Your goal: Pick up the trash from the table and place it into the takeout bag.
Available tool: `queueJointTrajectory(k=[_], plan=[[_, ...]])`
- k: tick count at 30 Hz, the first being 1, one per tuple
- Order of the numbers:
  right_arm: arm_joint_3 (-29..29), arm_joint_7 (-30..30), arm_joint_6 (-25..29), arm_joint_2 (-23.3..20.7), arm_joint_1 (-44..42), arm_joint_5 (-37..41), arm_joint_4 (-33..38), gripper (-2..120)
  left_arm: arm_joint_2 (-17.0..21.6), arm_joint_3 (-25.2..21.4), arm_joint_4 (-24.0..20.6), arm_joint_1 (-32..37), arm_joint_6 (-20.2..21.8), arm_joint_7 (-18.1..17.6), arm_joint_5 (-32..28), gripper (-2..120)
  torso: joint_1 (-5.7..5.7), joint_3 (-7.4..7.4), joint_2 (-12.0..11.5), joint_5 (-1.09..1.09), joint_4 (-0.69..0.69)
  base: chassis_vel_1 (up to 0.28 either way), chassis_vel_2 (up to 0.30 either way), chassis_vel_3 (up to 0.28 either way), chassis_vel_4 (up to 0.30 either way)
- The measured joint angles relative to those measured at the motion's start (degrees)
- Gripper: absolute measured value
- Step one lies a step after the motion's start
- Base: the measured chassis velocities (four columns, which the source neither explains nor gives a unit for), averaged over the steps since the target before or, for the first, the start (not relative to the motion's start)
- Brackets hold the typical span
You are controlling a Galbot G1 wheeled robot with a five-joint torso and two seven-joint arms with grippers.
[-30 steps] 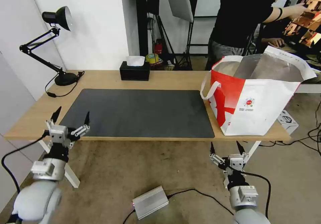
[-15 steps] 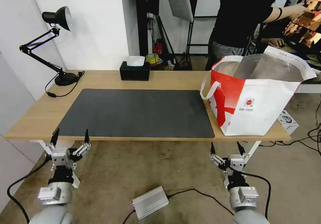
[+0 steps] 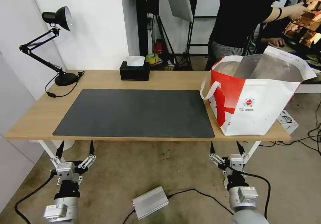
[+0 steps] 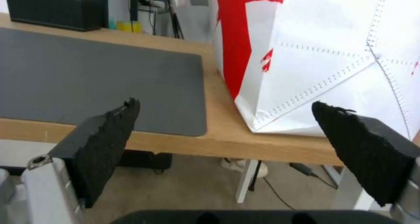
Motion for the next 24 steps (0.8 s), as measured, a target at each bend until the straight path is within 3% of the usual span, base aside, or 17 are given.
queueJointTrajectory(k=[8, 24], plan=[[0.01, -0.01, 0.04, 0.11, -0.69, -0.13, 0.35, 100, -0.76, 0.62, 0.56, 0.70, -2.38, 0.38, 1.90, 100, 0.00, 0.00, 0.00, 0.00, 0.00, 0.000, 0.000, 0.000, 0.000], [0.00, 0.05, 0.36, 0.95, -2.22, -0.29, 1.18, 100, 0.33, 0.50, 0.39, 0.36, -2.57, 1.70, 1.41, 100, 0.00, 0.00, 0.00, 0.00, 0.00, 0.000, 0.000, 0.000, 0.000]])
